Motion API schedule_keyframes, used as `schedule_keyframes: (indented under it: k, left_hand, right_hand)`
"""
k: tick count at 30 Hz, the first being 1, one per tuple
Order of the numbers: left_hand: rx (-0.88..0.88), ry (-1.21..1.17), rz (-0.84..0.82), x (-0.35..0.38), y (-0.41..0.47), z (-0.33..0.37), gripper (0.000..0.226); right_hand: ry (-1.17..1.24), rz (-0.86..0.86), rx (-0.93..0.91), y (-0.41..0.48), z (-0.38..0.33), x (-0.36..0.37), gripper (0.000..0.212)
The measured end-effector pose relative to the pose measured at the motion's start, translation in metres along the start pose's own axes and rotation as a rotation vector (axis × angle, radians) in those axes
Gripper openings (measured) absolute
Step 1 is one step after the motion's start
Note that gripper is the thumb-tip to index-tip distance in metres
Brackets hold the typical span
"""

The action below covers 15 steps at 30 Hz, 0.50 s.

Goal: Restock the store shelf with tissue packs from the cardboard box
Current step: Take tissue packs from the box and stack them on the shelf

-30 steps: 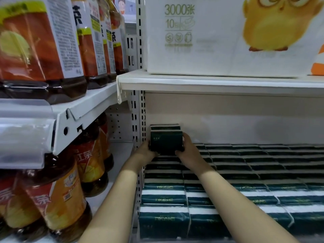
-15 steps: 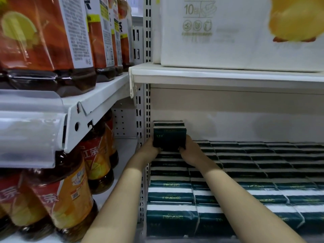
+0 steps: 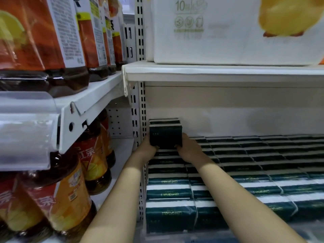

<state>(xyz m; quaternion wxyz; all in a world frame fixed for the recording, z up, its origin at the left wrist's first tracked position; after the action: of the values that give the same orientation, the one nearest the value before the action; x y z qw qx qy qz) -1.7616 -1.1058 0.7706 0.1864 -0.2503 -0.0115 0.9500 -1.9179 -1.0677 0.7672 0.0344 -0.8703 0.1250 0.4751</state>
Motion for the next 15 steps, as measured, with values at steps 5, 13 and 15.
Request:
schedule_keyframes:
  k: [5,13,15]
  left_hand:
    - [-0.109,-0.181,0.033,-0.004,0.003,-0.003,0.062]
    - [-0.239,-0.445,0.293,-0.017,0.003,0.005,0.059]
    - [-0.215,-0.537,0.336,-0.017,-0.006,0.011,0.059]
  right_hand:
    - [0.211,0.042,0.039,-0.017,0.006,-0.011,0.064]
    - [0.571,0.240,0.049,-0.054,0.030,-0.067,0.048]
    - [0.598,0.278,0.058,-0.064,0.036,-0.081,0.045]
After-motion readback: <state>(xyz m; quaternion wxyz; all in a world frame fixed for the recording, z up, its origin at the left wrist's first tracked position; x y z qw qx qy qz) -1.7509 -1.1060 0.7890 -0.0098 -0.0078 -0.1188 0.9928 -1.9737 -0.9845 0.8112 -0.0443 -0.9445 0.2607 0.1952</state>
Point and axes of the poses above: each hand's wrist, its own y-axis towards the middle knuckle, its own x-axis out of the palm, z = x × y, the point moved 5 cm from there along y, towards the middle knuckle, and after that the axes turned 2 degrees about -x, right-handed, at the moved point
